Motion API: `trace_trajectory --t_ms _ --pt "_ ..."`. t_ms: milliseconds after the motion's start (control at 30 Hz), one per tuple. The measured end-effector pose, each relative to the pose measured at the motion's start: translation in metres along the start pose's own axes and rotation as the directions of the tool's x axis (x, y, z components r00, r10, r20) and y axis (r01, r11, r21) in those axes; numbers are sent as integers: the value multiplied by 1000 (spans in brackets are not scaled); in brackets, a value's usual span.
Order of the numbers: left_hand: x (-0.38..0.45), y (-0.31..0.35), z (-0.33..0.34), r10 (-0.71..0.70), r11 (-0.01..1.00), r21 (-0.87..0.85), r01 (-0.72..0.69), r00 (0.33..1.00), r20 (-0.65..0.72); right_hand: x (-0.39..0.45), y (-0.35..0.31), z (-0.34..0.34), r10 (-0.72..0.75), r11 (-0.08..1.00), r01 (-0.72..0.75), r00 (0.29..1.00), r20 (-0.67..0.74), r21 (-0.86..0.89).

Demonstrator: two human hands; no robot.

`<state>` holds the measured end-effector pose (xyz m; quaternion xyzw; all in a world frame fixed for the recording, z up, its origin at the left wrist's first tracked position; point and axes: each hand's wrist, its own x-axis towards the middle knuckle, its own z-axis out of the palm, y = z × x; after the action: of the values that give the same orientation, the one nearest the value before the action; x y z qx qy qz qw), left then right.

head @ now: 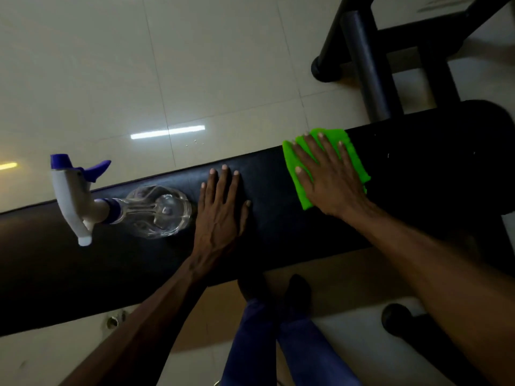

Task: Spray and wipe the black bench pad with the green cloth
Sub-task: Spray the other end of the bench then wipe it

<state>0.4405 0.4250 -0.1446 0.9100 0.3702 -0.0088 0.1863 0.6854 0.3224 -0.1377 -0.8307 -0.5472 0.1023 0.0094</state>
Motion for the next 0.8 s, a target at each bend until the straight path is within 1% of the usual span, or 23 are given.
trace_trajectory --t_ms 67,100,133,167,233,267,333,433,533,567,600,633,667,700,733,767,800 --pt "-2 1 0 3 1000 -4 -3 1000 -5 25 -24 3 134 989 -134 991 -5 56" --pt "-2 1 0 4 1000 -8 -4 1000 -12 33 -40 7 159 985 -157 987 -20 75" --pt "-1 1 0 2 1000 -13 -3 1000 -14 32 -56 12 141 987 -136 988 -55 85" --pt "-1 0 0 0 1000 -14 0 1000 -15 26 -71 18 91 993 -84 992 -93 84" --pt "-3 -2 0 -10 1000 0 10 1000 -19 -3 -84 29 -52 996 63 987 -152 63" --pt "-5 -2 0 -11 1000 10 11 1000 -21 -20 -83 31 -115 991 125 981 -155 56" --pt "-9 -1 1 -12 1000 21 12 1000 -25 -56 -71 33 -198 979 202 974 -108 27" --pt "-17 8 1 -47 999 17 47 999 -18 -107 -35 35 -242 970 243 969 -44 -2" --pt "-23 15 4 -79 997 -4 79 997 -18 -120 1 32 -238 971 238 971 -37 -16" --pt "-25 15 6 -76 997 -3 76 997 -29 -116 4 31 -213 977 213 976 -50 -12" --pt "-25 15 8 -70 998 1 70 997 -44 -110 -2 31 -150 989 151 985 -79 4" --pt "-26 14 10 -65 998 6 66 996 -59 -103 -16 32 -43 998 47 992 -117 36" --pt "-25 14 11 -60 998 13 61 995 -76 -98 -37 34 94 993 -82 984 -154 81" --pt "-24 13 12 -57 998 22 59 994 -91 -96 -62 37 223 971 -202 958 -180 128" --pt "-25 12 14 -51 998 35 55 993 -105 -97 -87 41 306 947 -276 931 -198 167" --pt "-25 10 17 -40 998 51 46 992 -117 -98 -110 48 341 933 -302 917 -208 194" --pt "-24 9 18 -27 998 59 35 993 -118 -102 -126 53 341 930 -296 915 -214 216"
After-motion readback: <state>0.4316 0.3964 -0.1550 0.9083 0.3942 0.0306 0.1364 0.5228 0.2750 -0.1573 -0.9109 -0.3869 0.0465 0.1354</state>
